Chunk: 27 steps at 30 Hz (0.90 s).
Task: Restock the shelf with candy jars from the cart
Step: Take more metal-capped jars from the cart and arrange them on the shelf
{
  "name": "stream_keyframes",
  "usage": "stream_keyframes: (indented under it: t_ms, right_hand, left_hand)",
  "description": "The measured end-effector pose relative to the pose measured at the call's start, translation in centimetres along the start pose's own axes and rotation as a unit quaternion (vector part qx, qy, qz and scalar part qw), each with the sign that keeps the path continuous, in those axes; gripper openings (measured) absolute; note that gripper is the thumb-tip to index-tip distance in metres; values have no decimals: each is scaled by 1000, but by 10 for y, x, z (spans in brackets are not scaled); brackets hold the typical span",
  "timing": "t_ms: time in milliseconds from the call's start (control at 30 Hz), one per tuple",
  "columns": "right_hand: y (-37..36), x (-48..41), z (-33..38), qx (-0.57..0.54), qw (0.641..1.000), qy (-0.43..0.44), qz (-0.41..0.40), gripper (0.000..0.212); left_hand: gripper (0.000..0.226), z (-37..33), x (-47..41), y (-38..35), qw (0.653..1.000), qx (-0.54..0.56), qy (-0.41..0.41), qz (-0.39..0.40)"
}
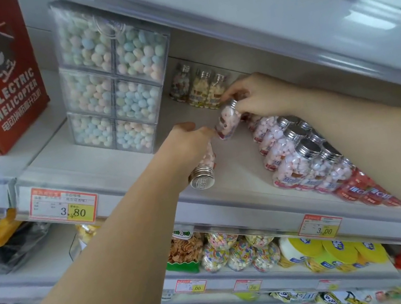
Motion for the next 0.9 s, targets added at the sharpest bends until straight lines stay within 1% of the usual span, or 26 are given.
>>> stream_keyframes:
  t_ms: [100,167,233,300,367,533,633,767,833,900]
  right_hand:
    - [-2,-1,-5,9,1000,12,-10,49]
    - [-3,-1,-9,29,999,8,-36,50]
    - [-3,-2,-14,58,997,6,-54,39]
    - [-2,-2,-19,45,997,7,-70,28]
    - [-1,-1,-25,25,995,5,-96,27]
    - [-4,-3,-37,82,990,-5,-116,33]
    - [-6,-5,-40,85,988,-19,-125,33]
    - [-5,-5,-37,81,987,-41,-133,31]
    - [-4,1,-30,102,984,-41,-138,33]
    - [-2,10,-17,96,983,-34,-154,35]
  left_hand:
    - [54,-1,-1,1,1000,20,9,2]
    - [54,-1,0,1,999,31,14,15]
    - [53,-1,1,1,999,32,17,16]
    - [50,-1,2,2,999,41,18,17]
    - [50,-1,3,2,998,54,16,17]
    - [62,-3,4,3,998,46,4,39]
    - [66,-4,4,3,997,55,-20,53]
    - [58,-5,6,7,996,43,-52,59]
    - [51,-5,6,7,996,48,-52,51]
    - [49,-3,6,5,996,71,-45,41]
Point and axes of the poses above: each hand's wrist, its own x-axis away from the middle knuckle, its own y-axis out of the back of the hand, z = x × y, the point moved 2 cm from there along -x, towards the middle knuckle, and after that the axes turned 7 degrees about y, right-handed, at the moved point
